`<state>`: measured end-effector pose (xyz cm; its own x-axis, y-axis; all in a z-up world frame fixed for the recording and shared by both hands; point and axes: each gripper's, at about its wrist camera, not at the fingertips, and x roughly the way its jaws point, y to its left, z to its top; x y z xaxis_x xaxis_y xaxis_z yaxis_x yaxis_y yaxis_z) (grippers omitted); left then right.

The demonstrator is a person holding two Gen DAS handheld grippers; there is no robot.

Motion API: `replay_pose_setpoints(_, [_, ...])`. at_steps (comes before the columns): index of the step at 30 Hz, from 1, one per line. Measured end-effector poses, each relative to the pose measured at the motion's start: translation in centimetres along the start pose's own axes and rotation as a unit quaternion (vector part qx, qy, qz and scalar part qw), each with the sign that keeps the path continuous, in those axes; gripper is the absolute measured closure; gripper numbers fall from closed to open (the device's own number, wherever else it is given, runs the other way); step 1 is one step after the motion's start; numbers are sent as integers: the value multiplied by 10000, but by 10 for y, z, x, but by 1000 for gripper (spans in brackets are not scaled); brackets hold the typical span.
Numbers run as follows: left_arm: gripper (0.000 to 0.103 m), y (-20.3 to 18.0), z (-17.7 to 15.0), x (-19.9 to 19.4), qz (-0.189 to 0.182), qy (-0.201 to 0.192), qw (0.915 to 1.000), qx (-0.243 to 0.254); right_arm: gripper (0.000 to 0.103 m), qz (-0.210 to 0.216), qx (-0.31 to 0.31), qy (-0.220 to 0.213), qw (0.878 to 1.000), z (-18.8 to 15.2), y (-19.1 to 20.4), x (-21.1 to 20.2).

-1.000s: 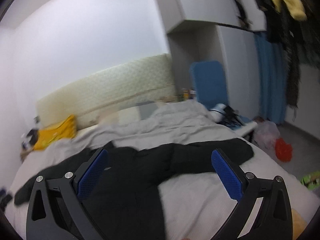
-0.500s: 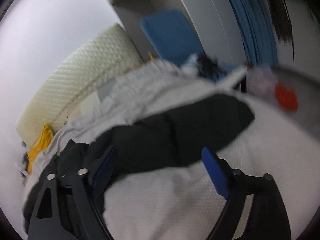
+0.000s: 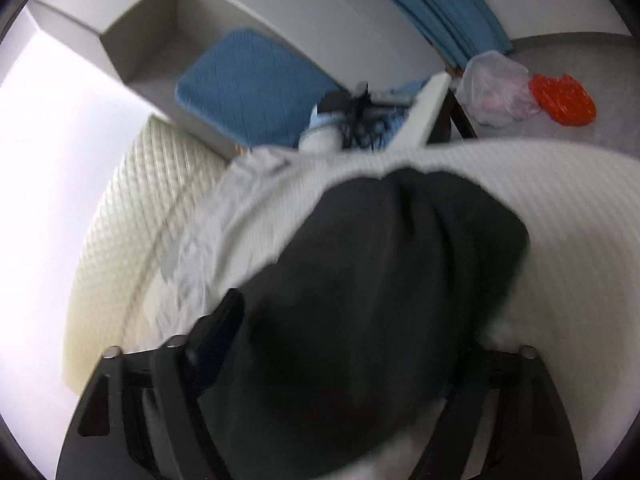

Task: Fold large clothes
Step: 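Grasp the black jacket's sleeve cuff with the right tool and lift it, then carry the held sleeve across the jacket body toward the other sleeve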

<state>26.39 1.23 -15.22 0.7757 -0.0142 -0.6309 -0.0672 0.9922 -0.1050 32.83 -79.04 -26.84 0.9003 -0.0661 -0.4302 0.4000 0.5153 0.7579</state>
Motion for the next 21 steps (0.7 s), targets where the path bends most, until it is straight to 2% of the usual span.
replay_pose_setpoints(2, [0,-2,0,9,53,43,10000,35,56,-14,43,-37,10000,8,-3,10])
replay_pose_setpoints(3, [0,-3,0,12,64,44,10000,55,61,-42,41,-39,10000,10,-3,15])
replay_pose_setpoints(5, [0,-3,0,15,102,-3,9999,114,83,-93,-29,-56,9999,17,-2,22])
replay_pose_setpoints(8, [0,-6,0,22,217,-18,9995,239,95,-207,-305,-160,9992,26,12,23])
replay_pose_setpoints(13, [1,-7,2,23,337,8,9985,436,100,-261,-788,-444,9956,56,48,-1])
replay_pose_setpoints(17, [0,-1,5,7,283,-185,9984,456,100,-305,-1128,-664,9909,75,87,-33])
replay_pose_setpoints(21, [0,8,8,-6,172,-266,9985,438,100,-373,-1736,-911,9799,71,162,-70])
